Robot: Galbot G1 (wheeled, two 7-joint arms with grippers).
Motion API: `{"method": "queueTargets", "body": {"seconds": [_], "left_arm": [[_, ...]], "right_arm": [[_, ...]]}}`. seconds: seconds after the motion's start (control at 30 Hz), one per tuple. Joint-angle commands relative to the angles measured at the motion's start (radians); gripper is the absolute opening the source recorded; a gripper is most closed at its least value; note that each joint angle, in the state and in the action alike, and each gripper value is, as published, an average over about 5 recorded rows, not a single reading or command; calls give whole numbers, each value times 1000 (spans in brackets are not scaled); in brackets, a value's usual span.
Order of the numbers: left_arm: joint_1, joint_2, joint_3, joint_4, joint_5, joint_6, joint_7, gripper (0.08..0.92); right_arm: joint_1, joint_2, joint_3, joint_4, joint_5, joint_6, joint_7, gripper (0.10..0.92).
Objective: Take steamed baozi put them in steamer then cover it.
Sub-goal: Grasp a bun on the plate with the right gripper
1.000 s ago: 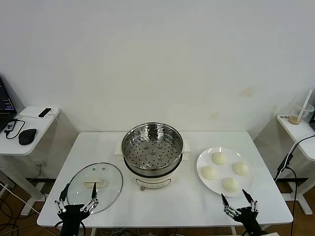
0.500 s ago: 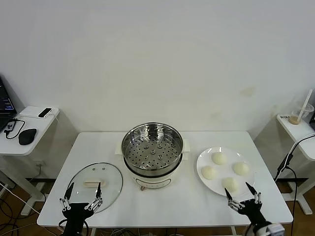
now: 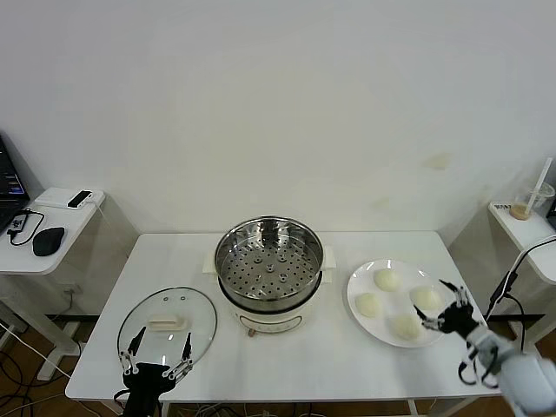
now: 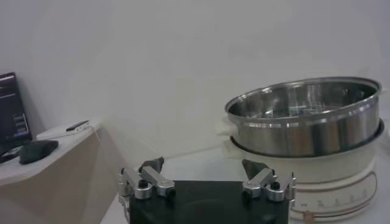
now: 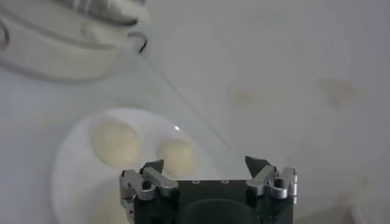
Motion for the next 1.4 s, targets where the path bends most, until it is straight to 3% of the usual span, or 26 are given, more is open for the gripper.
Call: {"method": "queueTargets", "body": {"seconds": [0.03,0.37,0.7,1.4], "left_arm": [[-1,1,-2,-12,37,15,14,823],[-8,0,-29,-35,-4,4,8,823],[-17,-2,-50,-37,-13,7,12,823],[-37,9,-71,-22,-7,17,22,823]], "right_arm": [[476,-214,-310,-215,-200,-3,-304,823],[912,-93,-784,-514,-144,60,-502,823],[1051,125,-951,-777,-201,104,-559,823],[1039,259,-941,-927,-278,98,-536,823]]}}
